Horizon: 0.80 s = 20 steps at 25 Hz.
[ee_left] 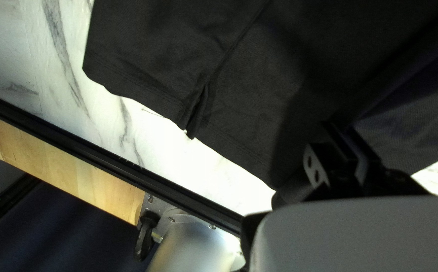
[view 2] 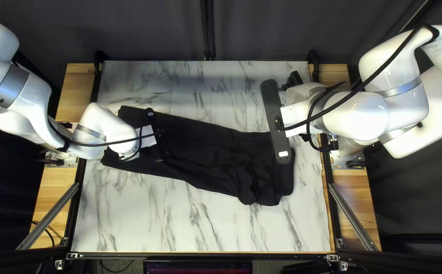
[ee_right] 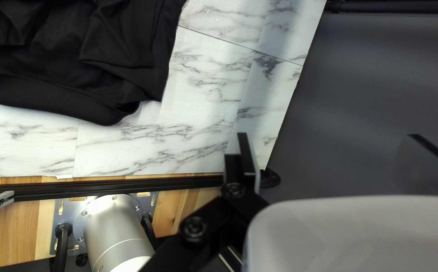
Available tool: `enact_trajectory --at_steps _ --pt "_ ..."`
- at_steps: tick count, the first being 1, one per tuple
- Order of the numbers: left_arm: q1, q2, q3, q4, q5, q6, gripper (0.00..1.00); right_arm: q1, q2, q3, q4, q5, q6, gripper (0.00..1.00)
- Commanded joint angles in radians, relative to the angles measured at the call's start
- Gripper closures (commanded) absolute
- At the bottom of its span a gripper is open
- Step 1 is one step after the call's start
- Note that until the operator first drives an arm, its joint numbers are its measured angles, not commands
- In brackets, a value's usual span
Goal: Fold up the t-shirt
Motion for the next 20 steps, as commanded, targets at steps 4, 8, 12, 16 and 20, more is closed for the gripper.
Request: enact_trajectory --at_steps 4,8,12,16,20 --pt "-0.027 -0.063 -0.029 -0.006 0.106 -0.010 0.00 0.000 0.000 0.000 0.000 0.000 0.000 0.00" --pt "-0.059 -0.073 -0.039 -0.013 0.143 -0.030 0.00 0.000 0.000 0.000 0.000 0.000 0.000 0.00" --pt "-0.062 -0.074 0.005 -0.020 0.124 -0.049 0.00 0.000 0.000 0.000 0.000 0.000 0.000 0.00" --pt "-0.034 -0.079 0.056 -0.011 0.112 -0.035 0.00 0.000 0.000 0.000 0.000 0.000 0.000 0.00" --pt "-0.023 -0.054 0.064 -0.004 0.105 0.003 0.00 0.000 0.000 0.000 0.000 0.000 0.000 0.00"
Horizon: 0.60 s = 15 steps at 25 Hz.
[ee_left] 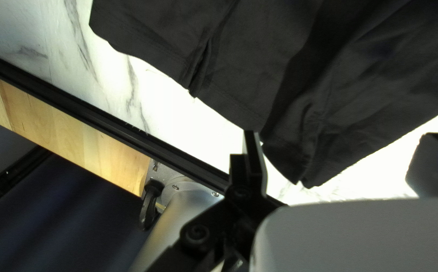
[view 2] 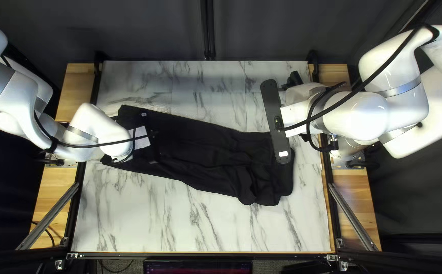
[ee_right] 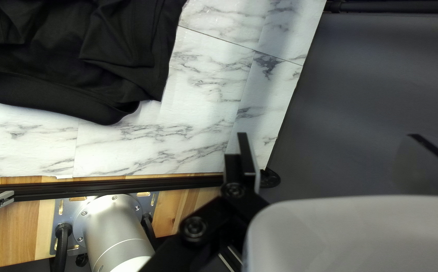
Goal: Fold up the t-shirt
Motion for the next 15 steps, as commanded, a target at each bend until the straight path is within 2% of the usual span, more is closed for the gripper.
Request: enact_trajectory --at_steps 1,7,11,15 --pt "0.018 0.035 0.009 0.008 -0.019 0.050 0.00 0.000 0.000 0.000 0.000 0.000 0.000 0.00" --pt "0.074 0.023 0.041 0.050 -0.033 0.143 0.00 0.000 0.000 0.000 0.000 0.000 0.000 0.00" --pt "0.122 -0.030 0.031 0.088 0.032 0.210 0.00 0.000 0.000 0.000 0.000 0.000 0.000 0.00" --pt "0.113 -0.050 -0.017 0.097 0.104 0.231 0.00 0.000 0.000 0.000 0.000 0.000 0.000 0.00"
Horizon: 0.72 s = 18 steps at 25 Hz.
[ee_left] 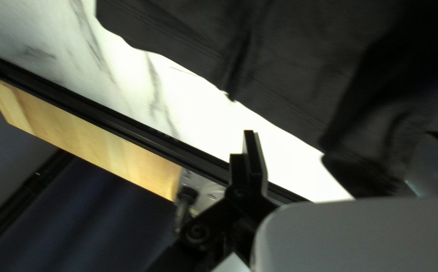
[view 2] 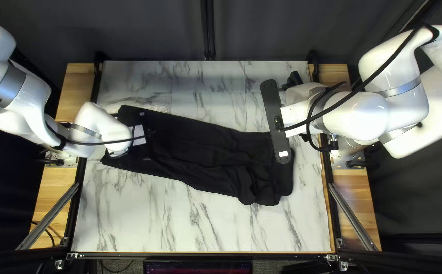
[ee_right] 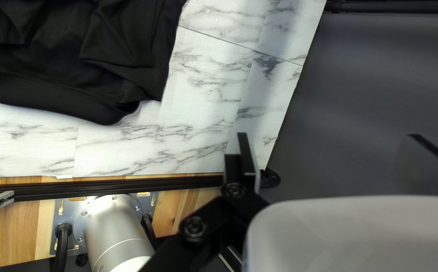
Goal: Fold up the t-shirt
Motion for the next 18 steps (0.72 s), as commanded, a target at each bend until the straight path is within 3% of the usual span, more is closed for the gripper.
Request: enact_trajectory --at_steps 1,6,11,14,18 --pt "-0.027 -0.014 -0.073 0.004 0.089 0.018 0.00 0.000 0.000 0.000 0.000 0.000 0.000 0.00" --pt "-0.133 0.095 -0.273 -0.030 0.154 -0.021 0.00 0.000 0.000 0.000 0.000 0.000 0.000 0.00" --pt "-0.168 0.245 -0.453 -0.061 0.064 -0.031 0.00 0.000 0.000 0.000 0.000 0.000 0.000 0.00" --pt "-0.182 0.301 -0.513 -0.060 -0.002 -0.010 0.00 0.000 0.000 0.000 0.000 0.000 0.000 0.00" --pt "-0.201 0.346 -0.523 -0.010 -0.116 0.027 0.00 0.000 0.000 0.000 0.000 0.000 0.000 0.00"
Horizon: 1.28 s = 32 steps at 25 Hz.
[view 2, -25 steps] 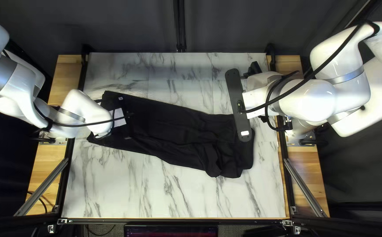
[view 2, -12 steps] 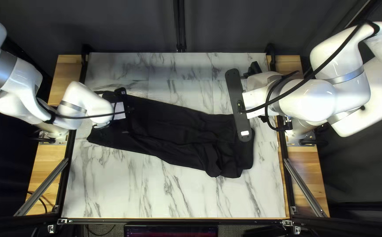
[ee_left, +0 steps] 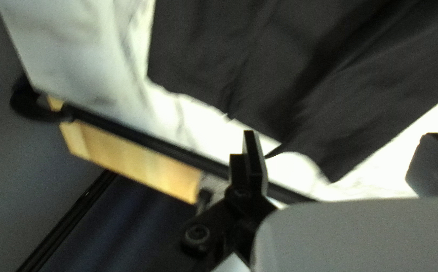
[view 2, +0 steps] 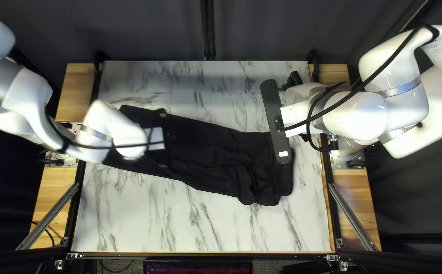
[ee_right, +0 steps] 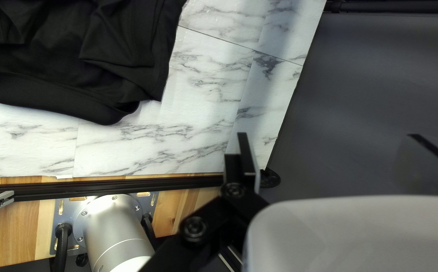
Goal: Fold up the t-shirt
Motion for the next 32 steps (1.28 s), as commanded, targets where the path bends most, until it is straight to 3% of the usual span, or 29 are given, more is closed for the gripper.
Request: enact_trajectory --at_steps 1,6,11,23,27,29,30,32 --pt "-0.025 0.052 -0.009 0.061 -0.141 0.042 0.00 0.000 0.000 0.000 0.000 0.000 0.000 0.00" --pt "-0.019 0.072 0.047 0.138 -0.316 0.048 0.00 0.000 0.000 0.000 0.000 0.000 0.000 0.00" --pt "0.031 0.093 0.100 0.149 -0.469 0.046 0.00 0.000 0.000 0.000 0.000 0.000 0.000 0.00" --pt "0.126 0.171 0.140 0.138 -0.662 0.014 0.00 0.000 0.000 0.000 0.000 0.000 0.000 0.00" --pt "0.140 0.194 0.150 0.124 -0.700 -0.001 0.08 0.000 0.000 0.000 0.000 0.000 0.000 0.00" --pt "0.140 0.192 0.156 0.110 -0.704 0.001 0.16 0.000 0.000 0.000 0.000 0.000 0.000 0.00" --pt "0.141 0.192 0.155 0.105 -0.703 0.003 0.34 0.000 0.000 0.000 0.000 0.000 0.000 0.00" --pt "0.140 0.197 0.149 0.096 -0.699 0.009 0.98 0.000 0.000 0.000 0.000 0.000 0.000 0.00"
